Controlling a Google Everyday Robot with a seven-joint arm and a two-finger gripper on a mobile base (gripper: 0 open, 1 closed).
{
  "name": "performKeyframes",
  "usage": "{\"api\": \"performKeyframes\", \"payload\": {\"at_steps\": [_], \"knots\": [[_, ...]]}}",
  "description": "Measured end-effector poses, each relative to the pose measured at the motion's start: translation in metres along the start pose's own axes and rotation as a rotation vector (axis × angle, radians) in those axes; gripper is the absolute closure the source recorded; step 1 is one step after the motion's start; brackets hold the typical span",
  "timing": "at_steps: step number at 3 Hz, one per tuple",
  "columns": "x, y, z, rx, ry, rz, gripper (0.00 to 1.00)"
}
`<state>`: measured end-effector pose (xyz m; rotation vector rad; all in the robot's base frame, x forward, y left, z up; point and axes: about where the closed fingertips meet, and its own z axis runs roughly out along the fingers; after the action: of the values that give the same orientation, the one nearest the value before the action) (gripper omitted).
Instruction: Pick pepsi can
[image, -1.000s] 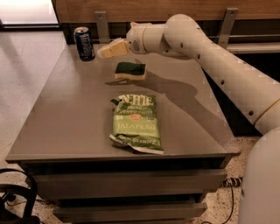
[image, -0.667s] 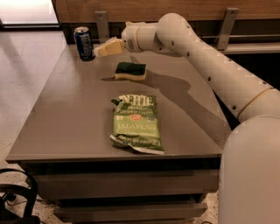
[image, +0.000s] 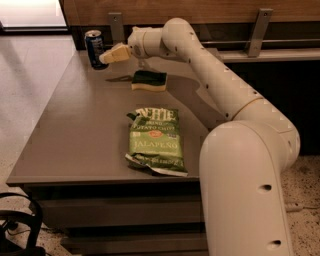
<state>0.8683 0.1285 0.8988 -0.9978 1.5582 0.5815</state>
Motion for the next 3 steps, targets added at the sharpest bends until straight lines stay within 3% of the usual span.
{"api": "performKeyframes", "payload": {"at_steps": [1,3], "knots": [[0.005,-0.004,0.018,-0.023,-0.03,0.01,0.0],[-0.01,0.014,0.035,-0.053,-0.078,0.027,0.0]]}}
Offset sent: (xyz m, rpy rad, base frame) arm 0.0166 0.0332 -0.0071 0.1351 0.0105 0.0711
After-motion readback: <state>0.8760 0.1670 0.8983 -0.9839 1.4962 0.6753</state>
